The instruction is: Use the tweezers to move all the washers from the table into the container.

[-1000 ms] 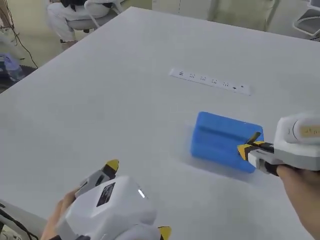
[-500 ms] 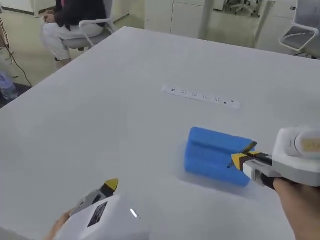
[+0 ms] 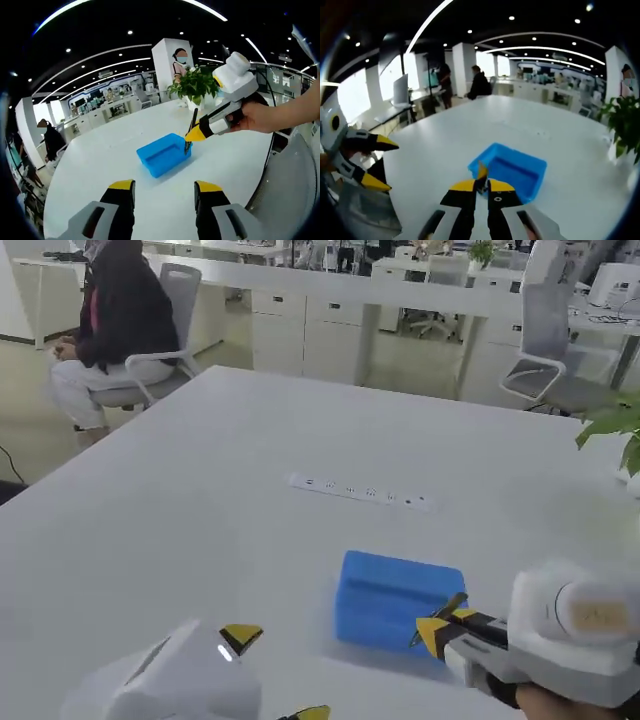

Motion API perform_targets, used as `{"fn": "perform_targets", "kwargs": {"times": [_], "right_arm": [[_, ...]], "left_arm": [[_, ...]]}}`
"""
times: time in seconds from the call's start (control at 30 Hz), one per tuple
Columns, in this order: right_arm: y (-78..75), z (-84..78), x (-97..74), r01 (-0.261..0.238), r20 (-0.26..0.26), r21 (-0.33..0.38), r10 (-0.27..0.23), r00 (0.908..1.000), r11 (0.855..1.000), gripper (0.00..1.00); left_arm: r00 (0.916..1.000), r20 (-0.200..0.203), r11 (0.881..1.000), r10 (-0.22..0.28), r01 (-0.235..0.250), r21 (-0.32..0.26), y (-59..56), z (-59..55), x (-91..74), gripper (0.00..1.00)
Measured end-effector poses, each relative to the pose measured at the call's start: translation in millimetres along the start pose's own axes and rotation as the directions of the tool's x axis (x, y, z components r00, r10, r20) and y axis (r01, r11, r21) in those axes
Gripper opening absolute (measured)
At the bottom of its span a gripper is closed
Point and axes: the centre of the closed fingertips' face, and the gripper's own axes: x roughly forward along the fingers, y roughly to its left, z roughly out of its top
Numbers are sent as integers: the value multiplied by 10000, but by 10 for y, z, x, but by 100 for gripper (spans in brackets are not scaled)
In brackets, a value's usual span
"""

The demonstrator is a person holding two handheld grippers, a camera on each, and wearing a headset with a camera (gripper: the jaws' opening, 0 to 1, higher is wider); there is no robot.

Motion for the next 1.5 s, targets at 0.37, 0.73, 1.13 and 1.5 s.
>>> {"fn": "perform_targets", "kwargs": {"times": [0.37, 0.73, 1.13, 1.5], "right_arm": [[356, -190, -174, -676, -299, -850, 653, 9974, 9941, 5], [723, -383, -229, -1220, -686, -1747, 1115, 9914, 9770, 5], [750, -569, -211, -1443, -1067, -1985, 1250, 9864, 9694, 5], [591, -874, -162, -1307, -2000, -3092, 699, 9773, 9420, 6]], "left_arm": [[9738, 533, 9752, -2212, 2209, 109, -416, 361, 117, 33], [9256, 466, 9261, -3757, 3731, 550, -798, 469, 126, 16], [8905, -413, 8697, -4531, 4517, 1987, -955, 314, 194, 1], [8608, -1251, 7933, -4933, 5042, 3412, -1054, 85, 346, 0]]}}
